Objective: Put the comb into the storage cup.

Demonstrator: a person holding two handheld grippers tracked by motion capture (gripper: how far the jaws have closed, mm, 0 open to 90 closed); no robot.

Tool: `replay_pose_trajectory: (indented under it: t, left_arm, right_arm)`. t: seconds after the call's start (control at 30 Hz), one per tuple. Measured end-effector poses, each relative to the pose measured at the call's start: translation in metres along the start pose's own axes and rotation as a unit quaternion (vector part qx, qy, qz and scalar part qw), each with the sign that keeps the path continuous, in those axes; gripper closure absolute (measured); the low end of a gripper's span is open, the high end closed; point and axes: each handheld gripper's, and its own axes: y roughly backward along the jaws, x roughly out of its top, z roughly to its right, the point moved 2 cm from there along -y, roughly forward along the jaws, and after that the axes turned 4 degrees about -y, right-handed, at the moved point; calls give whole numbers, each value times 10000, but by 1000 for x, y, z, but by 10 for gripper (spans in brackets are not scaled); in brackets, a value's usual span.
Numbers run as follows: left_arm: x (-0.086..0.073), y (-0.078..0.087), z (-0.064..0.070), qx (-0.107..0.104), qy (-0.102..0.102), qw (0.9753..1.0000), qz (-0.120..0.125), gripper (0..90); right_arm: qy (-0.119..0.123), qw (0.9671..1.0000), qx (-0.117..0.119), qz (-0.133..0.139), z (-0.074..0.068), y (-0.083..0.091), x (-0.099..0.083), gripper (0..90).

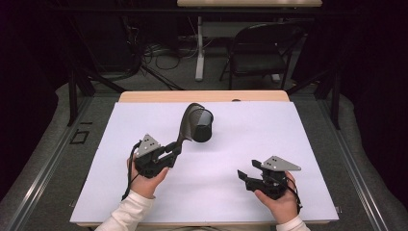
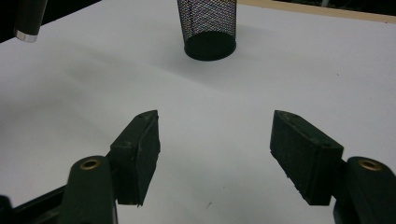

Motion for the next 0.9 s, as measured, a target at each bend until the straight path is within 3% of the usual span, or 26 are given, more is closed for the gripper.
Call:
replay_pose_trajectory:
  t: [0.33,0.9]
  left_arm:
    - [0,-1,0,10,15,10000,-25,721]
    - [0,2,-1,67,16,10000,52,721]
  right_arm:
    - [70,9998,140,-146,-5,-13,23,301]
    - [125,9992,366,-10,-21,-31,76,239]
